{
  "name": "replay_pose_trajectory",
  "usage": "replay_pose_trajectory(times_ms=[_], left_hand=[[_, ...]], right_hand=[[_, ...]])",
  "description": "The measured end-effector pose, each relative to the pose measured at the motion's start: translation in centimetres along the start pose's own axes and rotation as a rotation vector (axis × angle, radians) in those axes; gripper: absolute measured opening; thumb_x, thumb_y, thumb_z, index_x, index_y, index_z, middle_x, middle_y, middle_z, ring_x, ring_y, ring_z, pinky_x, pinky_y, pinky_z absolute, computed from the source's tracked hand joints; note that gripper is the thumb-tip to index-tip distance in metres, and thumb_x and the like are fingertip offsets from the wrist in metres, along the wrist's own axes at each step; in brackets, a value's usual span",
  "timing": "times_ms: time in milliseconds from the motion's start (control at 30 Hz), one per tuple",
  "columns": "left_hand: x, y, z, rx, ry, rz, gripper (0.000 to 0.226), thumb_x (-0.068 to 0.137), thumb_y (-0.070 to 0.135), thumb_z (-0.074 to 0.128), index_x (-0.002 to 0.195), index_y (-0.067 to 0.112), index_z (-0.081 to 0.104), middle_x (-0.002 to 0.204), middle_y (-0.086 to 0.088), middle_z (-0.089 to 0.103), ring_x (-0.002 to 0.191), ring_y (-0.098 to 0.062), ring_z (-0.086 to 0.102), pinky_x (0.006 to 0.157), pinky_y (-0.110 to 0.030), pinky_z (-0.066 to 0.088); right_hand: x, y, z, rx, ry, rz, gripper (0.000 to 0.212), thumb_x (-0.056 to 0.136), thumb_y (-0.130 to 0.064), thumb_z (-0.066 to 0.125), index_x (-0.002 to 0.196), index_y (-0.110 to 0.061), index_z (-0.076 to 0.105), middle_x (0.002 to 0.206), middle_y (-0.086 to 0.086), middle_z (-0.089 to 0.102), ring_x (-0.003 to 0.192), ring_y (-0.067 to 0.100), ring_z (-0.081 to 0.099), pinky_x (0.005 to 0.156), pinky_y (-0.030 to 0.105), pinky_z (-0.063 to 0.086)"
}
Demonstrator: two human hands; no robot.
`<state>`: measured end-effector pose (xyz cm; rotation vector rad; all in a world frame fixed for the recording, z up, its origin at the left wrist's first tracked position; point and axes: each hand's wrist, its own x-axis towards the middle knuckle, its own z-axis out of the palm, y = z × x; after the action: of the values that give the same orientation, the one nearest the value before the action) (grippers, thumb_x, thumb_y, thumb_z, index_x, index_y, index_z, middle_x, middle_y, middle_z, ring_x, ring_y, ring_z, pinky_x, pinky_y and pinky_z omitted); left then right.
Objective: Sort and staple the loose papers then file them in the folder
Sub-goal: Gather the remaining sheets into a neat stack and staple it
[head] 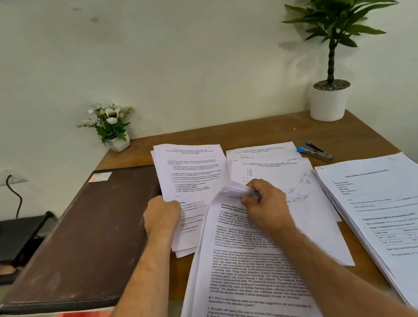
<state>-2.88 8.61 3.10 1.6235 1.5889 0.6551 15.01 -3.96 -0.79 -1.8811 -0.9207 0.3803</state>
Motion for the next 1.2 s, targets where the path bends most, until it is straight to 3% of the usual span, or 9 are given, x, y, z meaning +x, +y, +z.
replay_pose_trajectory(times_ms=[200,333,500,600,700,800,967,1100,1200], left_hand=[[-0.1,-0.9,-0.8,-0.105,-0.036,0.0,0.007,0.094,0.015,0.066,0.101,0.016,0.067,0.105,-0.002,0.072,0.093,-0.022,0.068,0.079,-0.04,0.059],[-0.6,-0.9,-0.7,-0.149,-0.005,0.05,0.033,0.085,0.014,0.081,0.108,0.016,0.058,0.104,0.005,0.062,0.098,-0.02,0.062,0.08,-0.038,0.052],[-1.7,1.1,0.5,-0.267,-0.088,0.232,0.03,0.105,0.038,0.049,0.103,0.014,0.066,0.093,0.001,0.069,0.085,-0.018,0.064,0.08,-0.04,0.053],[-1.3,1.2,0.4,-0.254,-0.049,0.191,0.022,0.103,0.025,0.052,0.122,0.015,0.06,0.109,-0.004,0.069,0.098,-0.023,0.065,0.08,-0.037,0.052],[-1.3,0.6,0.3,-0.017,0.06,0.229,0.068,0.09,0.031,0.075,0.144,0.022,0.033,0.129,-0.001,0.056,0.103,-0.023,0.058,0.087,-0.043,0.053],[-1.3,0.5,0.9,0.095,0.114,0.36,0.1,0.08,0.041,0.083,0.157,0.022,0.022,0.152,-0.007,0.034,0.134,-0.03,0.04,0.105,-0.048,0.043],[-2.5,2.5,1.9,-0.053,-0.509,0.485,0.058,0.089,0.023,0.076,0.138,0.046,0.057,0.151,0.016,0.049,0.136,-0.013,0.045,0.106,-0.033,0.044],[-3.6,3.7,2.4,-0.047,-0.638,0.475,0.039,0.095,0.025,0.07,0.128,0.045,0.068,0.131,0.018,0.067,0.117,-0.008,0.062,0.096,-0.033,0.054],[-4.0,3.9,2.2,-0.13,-0.609,0.423,0.025,0.103,0.031,0.057,0.117,0.043,0.074,0.117,0.018,0.072,0.106,-0.009,0.067,0.091,-0.033,0.056]], right_hand=[[-0.7,-0.5,0.8,-0.024,-0.003,-0.068,0.012,0.088,-0.025,0.063,0.08,-0.029,0.056,0.083,-0.011,0.062,0.093,0.028,0.058,0.08,0.049,0.055],[-1.2,-0.6,1.0,-0.065,-0.019,-0.104,0.014,0.088,-0.025,0.064,0.079,-0.032,0.056,0.083,-0.013,0.061,0.089,0.023,0.059,0.082,0.049,0.054],[-0.9,-0.4,0.5,-0.071,-0.017,-0.083,0.013,0.09,-0.026,0.066,0.081,-0.029,0.057,0.084,-0.012,0.061,0.089,0.02,0.059,0.086,0.05,0.053],[-0.9,-0.6,0.7,-0.049,-0.029,-0.076,0.012,0.091,-0.026,0.065,0.082,-0.029,0.057,0.087,-0.012,0.061,0.094,0.023,0.059,0.084,0.049,0.055],[-1.1,-0.7,0.8,-0.03,-0.035,-0.082,0.013,0.09,-0.026,0.065,0.082,-0.031,0.057,0.088,-0.012,0.061,0.097,0.026,0.059,0.082,0.048,0.056],[-1.2,-0.7,0.7,-0.045,-0.03,-0.085,0.015,0.089,-0.026,0.065,0.08,-0.032,0.056,0.085,-0.012,0.061,0.096,0.026,0.059,0.08,0.047,0.056],[-1.2,-0.8,0.2,-0.08,0.034,-0.154,0.016,0.091,-0.021,0.064,0.085,-0.032,0.054,0.093,-0.011,0.061,0.097,0.024,0.058,0.083,0.041,0.055],[-1.2,-0.4,0.5,-0.15,0.082,-0.238,0.016,0.091,-0.019,0.059,0.106,-0.024,0.063,0.107,-0.005,0.066,0.103,0.023,0.055,0.088,0.029,0.039],[-1.3,-0.4,0.7,-0.154,0.081,-0.261,0.017,0.087,-0.025,0.054,0.102,-0.023,0.063,0.105,-0.002,0.066,0.1,0.023,0.056,0.087,0.029,0.034]])
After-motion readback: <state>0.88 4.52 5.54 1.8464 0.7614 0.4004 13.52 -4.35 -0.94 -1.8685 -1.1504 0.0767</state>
